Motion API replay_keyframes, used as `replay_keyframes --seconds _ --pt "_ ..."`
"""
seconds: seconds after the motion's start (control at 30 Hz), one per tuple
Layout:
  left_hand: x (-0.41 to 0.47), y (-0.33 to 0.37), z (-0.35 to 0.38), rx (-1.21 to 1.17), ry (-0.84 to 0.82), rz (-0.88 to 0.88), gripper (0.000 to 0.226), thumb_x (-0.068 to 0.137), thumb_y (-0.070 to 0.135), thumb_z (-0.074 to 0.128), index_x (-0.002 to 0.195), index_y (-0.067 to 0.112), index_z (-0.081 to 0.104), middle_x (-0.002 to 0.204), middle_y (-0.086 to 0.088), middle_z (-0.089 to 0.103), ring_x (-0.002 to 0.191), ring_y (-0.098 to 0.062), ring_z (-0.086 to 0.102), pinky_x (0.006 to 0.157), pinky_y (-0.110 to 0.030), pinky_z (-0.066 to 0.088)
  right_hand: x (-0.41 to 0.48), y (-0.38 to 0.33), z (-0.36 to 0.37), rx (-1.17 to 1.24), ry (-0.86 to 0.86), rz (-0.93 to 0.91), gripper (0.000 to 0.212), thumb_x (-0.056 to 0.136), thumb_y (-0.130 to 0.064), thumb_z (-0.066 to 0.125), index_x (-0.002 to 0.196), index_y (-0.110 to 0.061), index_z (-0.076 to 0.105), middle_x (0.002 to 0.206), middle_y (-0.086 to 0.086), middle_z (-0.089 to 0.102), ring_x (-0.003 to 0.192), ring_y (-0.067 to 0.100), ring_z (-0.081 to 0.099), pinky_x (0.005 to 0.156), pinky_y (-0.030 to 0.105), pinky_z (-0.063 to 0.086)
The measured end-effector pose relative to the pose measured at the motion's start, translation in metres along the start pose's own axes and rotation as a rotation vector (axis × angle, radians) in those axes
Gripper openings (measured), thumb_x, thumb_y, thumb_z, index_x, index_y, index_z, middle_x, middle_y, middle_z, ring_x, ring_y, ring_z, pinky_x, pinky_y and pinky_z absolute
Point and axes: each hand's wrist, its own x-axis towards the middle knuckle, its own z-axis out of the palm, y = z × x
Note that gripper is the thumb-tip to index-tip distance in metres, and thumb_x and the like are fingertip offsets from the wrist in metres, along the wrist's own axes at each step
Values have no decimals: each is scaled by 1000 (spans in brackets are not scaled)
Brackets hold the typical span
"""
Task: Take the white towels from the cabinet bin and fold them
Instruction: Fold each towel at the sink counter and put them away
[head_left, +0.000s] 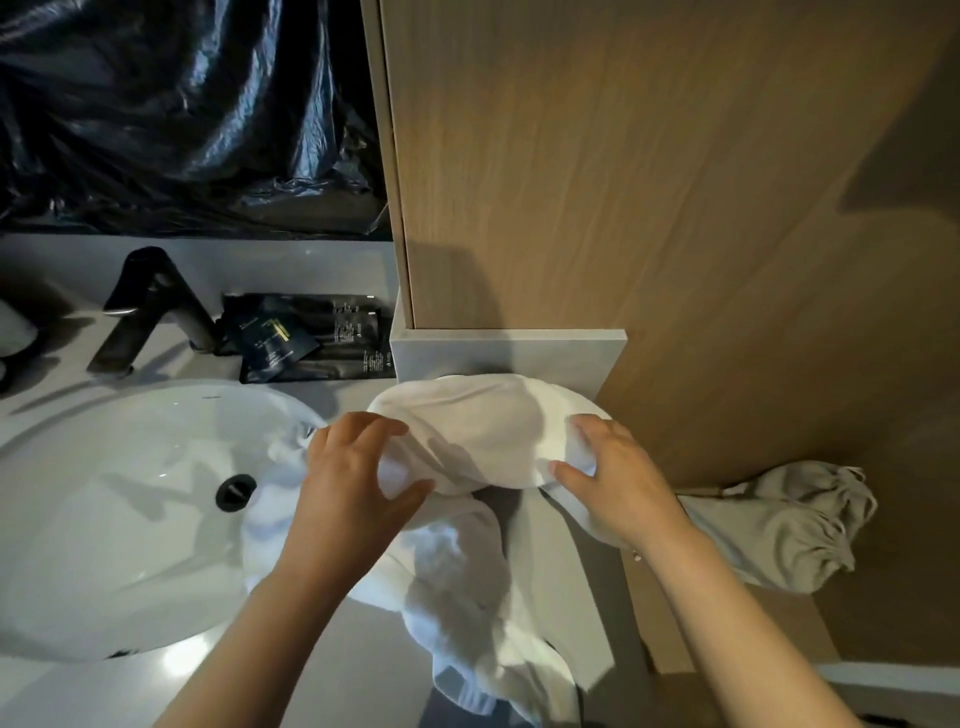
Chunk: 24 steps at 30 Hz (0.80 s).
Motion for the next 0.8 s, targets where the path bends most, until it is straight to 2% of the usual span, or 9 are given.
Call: replay_keyframes --seconds 0.23,0.33,0.47,0.5,0.57,0.6,0.63,0.7,0.8 --pt "-7 -18 4 68 -176 69 50 67 28 86 113 20 69 134 -5 53 118 -35 47 97 -42 40 -26 -19 31 -6 -80 -150 49 89 -41 65 132 -19 56 134 -1 43 123 16 47 96 20 38" --pt "-5 -19 3 52 -170 86 47 70 26 84 114 18 69 136 -5 53 119 -35 47 98 -42 40 -38 -23 47 18 -197 -114 58 87 -51 64 136 -22 50 136 -3 45 122 12 47 90 17 35" --pt "-7 -16 3 40 -161 103 44 74 24 81 116 18 68 138 -6 51 122 -35 47 99 -43 42 -41 -28 66 46 -354 11 80 85 -46 67 149 -15 30 145 5 42 132 20 42 94 21 33" --pt "-9 -16 3 30 -166 100 44 74 24 81 116 17 68 138 -6 51 123 -35 47 99 -44 42 -40 -28 71 54 -387 61 74 84 -42 69 143 -12 38 135 7 51 124 21 50 90 23 37" --pt "-13 -16 0 9 -175 94 43 76 23 80 117 17 68 141 -6 49 126 -34 45 101 -41 40 -39 -26 75 89 -362 68 21 80 -27 69 93 -13 60 85 2 60 79 14 57 68 26 40" --pt "-15 -15 0 0 -178 93 43 76 22 80 116 17 68 142 -6 48 127 -33 44 102 -39 38 -39 -27 74 123 -349 43 21 79 -20 67 67 -15 50 64 -2 47 60 10 45 58 26 33" --pt "-17 -15 -1 -7 -178 101 41 76 23 80 115 18 69 143 -6 47 129 -32 43 103 -38 37 -38 -26 71 160 -352 9 34 79 -16 64 58 -16 37 55 -4 33 52 8 32 54 26 27" --pt "-21 -16 0 -16 -176 123 38 77 29 79 114 22 69 145 -4 45 134 -32 39 107 -42 36 -38 -25 54 237 -285 -66 38 84 -15 59 59 -17 31 54 -4 28 50 7 27 52 27 23" --pt "-24 -14 -2 -44 -222 116 45 83 57 58 119 32 65 150 0 39 142 -26 28 112 -40 28 -44 -28 25 404 -125 -104 26 96 -23 52 76 -5 53 68 14 51 62 15 48 62 33 38"
